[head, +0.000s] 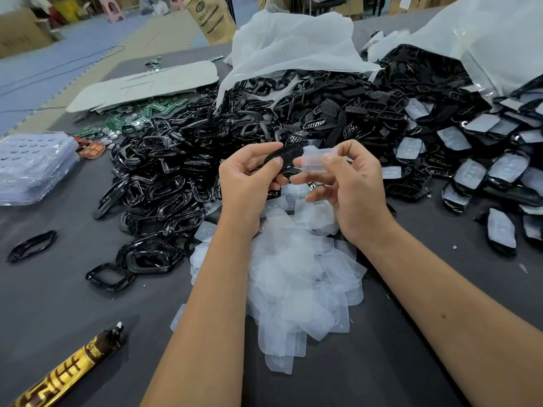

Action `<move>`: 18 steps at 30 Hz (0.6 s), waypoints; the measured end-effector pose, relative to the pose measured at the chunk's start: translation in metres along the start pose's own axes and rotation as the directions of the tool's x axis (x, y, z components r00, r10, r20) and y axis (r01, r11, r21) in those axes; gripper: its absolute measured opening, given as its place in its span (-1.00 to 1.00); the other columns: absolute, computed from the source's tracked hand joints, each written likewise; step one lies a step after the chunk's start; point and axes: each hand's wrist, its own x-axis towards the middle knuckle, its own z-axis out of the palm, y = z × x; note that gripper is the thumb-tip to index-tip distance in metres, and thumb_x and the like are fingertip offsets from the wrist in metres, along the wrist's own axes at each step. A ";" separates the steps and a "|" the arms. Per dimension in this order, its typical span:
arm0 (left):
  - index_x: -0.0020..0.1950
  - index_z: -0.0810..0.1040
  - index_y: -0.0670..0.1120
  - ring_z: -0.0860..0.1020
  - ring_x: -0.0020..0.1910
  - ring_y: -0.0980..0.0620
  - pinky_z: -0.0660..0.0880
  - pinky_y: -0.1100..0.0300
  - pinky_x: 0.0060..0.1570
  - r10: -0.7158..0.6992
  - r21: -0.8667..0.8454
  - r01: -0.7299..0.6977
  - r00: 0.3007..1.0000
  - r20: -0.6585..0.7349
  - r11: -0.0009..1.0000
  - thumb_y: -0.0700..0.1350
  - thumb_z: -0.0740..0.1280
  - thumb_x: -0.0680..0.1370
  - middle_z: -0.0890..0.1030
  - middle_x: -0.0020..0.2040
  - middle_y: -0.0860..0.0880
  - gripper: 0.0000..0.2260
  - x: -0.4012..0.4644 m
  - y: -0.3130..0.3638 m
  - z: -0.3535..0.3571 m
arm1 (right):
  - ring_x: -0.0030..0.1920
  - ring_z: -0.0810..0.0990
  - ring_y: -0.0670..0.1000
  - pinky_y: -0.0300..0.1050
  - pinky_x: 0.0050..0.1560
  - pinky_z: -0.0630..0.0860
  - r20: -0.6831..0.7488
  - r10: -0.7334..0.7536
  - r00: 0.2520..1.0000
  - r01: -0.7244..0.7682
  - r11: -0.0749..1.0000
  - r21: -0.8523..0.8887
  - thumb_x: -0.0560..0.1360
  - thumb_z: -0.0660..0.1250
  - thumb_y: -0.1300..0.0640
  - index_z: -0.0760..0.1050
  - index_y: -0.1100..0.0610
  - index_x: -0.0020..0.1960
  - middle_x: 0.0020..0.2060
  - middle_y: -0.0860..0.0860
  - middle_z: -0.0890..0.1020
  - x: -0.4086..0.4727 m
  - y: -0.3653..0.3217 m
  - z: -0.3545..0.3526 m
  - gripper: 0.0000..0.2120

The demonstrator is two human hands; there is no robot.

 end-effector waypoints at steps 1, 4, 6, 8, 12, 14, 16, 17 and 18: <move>0.10 0.70 -0.18 0.59 -0.41 0.07 0.53 0.27 -0.34 -0.004 -0.002 0.004 1.000 -0.003 1.000 -0.37 0.40 0.55 0.71 -0.24 -0.03 -0.81 0.000 0.000 0.000 | -0.23 0.75 0.20 -0.15 -0.47 0.54 -0.002 -0.003 1.000 0.003 1.000 -0.007 0.65 0.21 0.32 0.31 0.14 -0.09 -0.06 0.28 0.73 0.000 0.000 0.000 -0.81; 0.11 0.69 -0.20 0.59 -0.42 0.08 0.52 0.29 -0.36 -0.011 -0.002 0.011 1.000 -0.008 1.000 -0.38 0.40 0.55 0.71 -0.23 -0.07 -0.81 -0.001 0.001 0.001 | -0.28 0.71 0.14 -0.14 -0.47 0.51 -0.035 -0.026 0.999 0.024 0.998 -0.056 0.56 0.38 0.35 0.35 0.16 -0.04 -0.11 0.31 0.71 0.000 0.000 0.001 -0.79; 0.12 0.69 -0.21 0.59 -0.42 0.08 0.52 0.28 -0.35 -0.014 -0.005 0.014 1.000 -0.009 1.000 -0.38 0.40 0.55 0.70 -0.23 -0.06 -0.81 -0.001 0.001 0.001 | -0.28 0.71 0.10 -0.15 -0.42 0.55 -0.052 -0.047 0.998 0.042 0.995 -0.091 0.53 0.46 0.38 0.41 0.22 0.06 -0.13 0.34 0.69 0.000 0.002 0.001 -0.75; 0.12 0.69 -0.21 0.59 -0.41 0.08 0.52 0.28 -0.35 -0.016 -0.009 0.016 1.000 -0.008 1.000 -0.38 0.40 0.56 0.70 -0.23 -0.07 -0.81 -0.001 0.001 0.001 | -0.26 0.73 0.09 -0.16 -0.38 0.58 -0.056 -0.053 0.997 0.047 0.993 -0.109 0.52 0.48 0.37 0.46 0.29 0.10 -0.14 0.29 0.71 0.000 0.003 0.001 -0.76; 0.13 0.70 -0.19 0.60 -0.39 0.06 0.54 0.28 -0.33 -0.010 -0.011 0.010 1.000 -0.001 1.000 -0.38 0.40 0.55 0.70 -0.21 -0.07 -0.80 -0.001 0.000 0.001 | -0.29 0.63 0.01 -0.16 -0.41 0.53 -0.070 -0.075 0.995 0.059 0.978 -0.199 0.55 0.48 0.30 0.62 0.27 0.01 -0.21 0.14 0.70 0.002 0.008 -0.002 -0.93; 0.12 0.70 -0.18 0.61 -0.39 0.06 0.55 0.28 -0.32 -0.006 -0.014 0.006 1.000 0.005 1.000 -0.38 0.40 0.55 0.71 -0.20 -0.08 -0.79 0.000 -0.001 0.001 | -0.31 0.52 -0.04 -0.20 -0.41 0.51 -0.097 -0.091 0.991 0.070 0.978 -0.195 0.59 0.43 0.28 0.66 0.16 -0.06 -0.24 0.06 0.63 0.004 0.009 -0.003 -0.92; 0.10 0.71 -0.15 0.61 -0.39 0.06 0.54 0.29 -0.33 -0.002 -0.010 0.002 1.000 0.011 1.000 -0.39 0.40 0.54 0.72 -0.20 -0.07 -0.78 0.001 -0.001 0.001 | -0.27 0.52 -0.05 -0.23 -0.40 0.52 -0.117 -0.099 0.988 0.079 0.983 -0.169 0.64 0.37 0.25 0.64 0.11 -0.06 -0.21 0.03 0.59 0.005 0.009 -0.003 -0.86; 0.09 0.71 -0.14 0.60 -0.40 0.06 0.54 0.30 -0.34 0.001 -0.003 0.000 1.000 0.014 1.000 -0.39 0.40 0.53 0.72 -0.19 -0.06 -0.77 0.001 -0.002 0.001 | -0.23 0.56 -0.04 -0.22 -0.39 0.54 -0.119 -0.101 0.988 0.081 0.983 -0.164 0.66 0.34 0.24 0.62 0.12 -0.04 -0.18 0.04 0.60 0.005 0.008 -0.003 -0.86; 0.09 0.71 -0.14 0.60 -0.40 0.06 0.53 0.30 -0.34 0.003 0.003 -0.003 1.000 0.019 1.000 -0.40 0.40 0.53 0.73 -0.18 -0.06 -0.76 0.001 -0.002 0.001 | -0.20 0.60 -0.03 -0.19 -0.39 0.56 -0.116 -0.111 0.987 0.090 0.980 -0.176 0.67 0.31 0.23 0.61 0.12 -0.02 -0.16 0.07 0.61 0.005 0.008 -0.002 -0.86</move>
